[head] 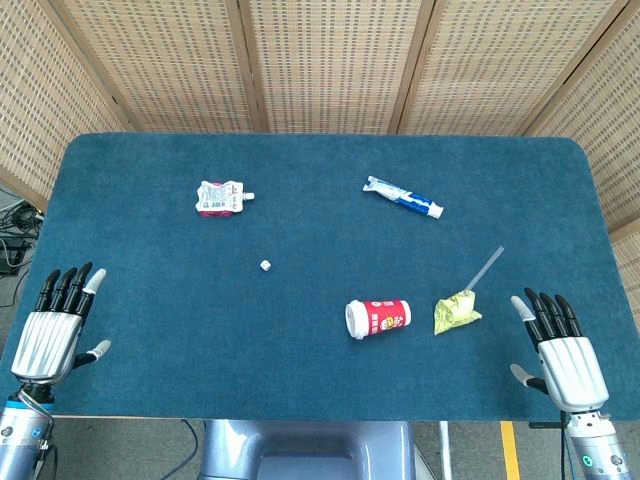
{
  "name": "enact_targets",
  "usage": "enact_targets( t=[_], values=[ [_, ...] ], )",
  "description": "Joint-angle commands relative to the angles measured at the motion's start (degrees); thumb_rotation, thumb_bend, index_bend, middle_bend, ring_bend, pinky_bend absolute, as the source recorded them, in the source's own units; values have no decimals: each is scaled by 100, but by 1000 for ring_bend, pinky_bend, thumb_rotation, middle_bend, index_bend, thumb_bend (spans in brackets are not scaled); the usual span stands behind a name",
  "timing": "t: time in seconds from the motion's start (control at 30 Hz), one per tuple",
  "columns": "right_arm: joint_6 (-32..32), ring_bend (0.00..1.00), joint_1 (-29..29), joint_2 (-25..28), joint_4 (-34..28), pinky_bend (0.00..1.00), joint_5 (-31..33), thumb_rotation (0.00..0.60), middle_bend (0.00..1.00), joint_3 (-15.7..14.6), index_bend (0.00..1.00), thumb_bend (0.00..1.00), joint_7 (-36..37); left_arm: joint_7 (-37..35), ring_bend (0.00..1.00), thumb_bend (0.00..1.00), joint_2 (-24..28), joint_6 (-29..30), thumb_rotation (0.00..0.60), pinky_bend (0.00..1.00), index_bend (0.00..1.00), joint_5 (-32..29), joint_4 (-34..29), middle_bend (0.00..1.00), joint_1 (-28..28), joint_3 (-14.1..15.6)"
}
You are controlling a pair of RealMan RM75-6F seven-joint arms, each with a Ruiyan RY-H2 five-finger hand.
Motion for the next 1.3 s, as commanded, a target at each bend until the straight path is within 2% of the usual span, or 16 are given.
enact_targets(
  t=[0.03,0.43,0.77,0.9,1.03,1.3],
  values=[
    [-10,0,-11,11,14,0,43,600,0,-8,0,0,-22,61,0,66,40,-66,600,0,0,-48,-75,0,-46,30],
    [-84,0,-5,92,18,0,128,600,0,-4,0,0,203,186,0,67,18,3,600,0,0,-23,-142,0,-41,17],
    [-137,0,20,139,17,0,242,600,0,61,0,0,290,206,0,67,-59,-164,600,0,0,-142,-22,0,-144,-37],
    [-190,0,33,157,41,0,343,600,0,99,0,0,411,185,0,74,-150,-192,600,1,0,-135,64,0,-319,-244],
    [-240,0,67,149,94,0,419,600,0,152,0,0,481,63,0,173,-370,-427,600,36,17,-137,394,0,-755,-628],
    [-382,0,114,103,278,0,662,600,0,257,0,0,644,40,0,199,-831,-1635,600,38,186,-437,1136,0,-1817,-1082]
  ],
)
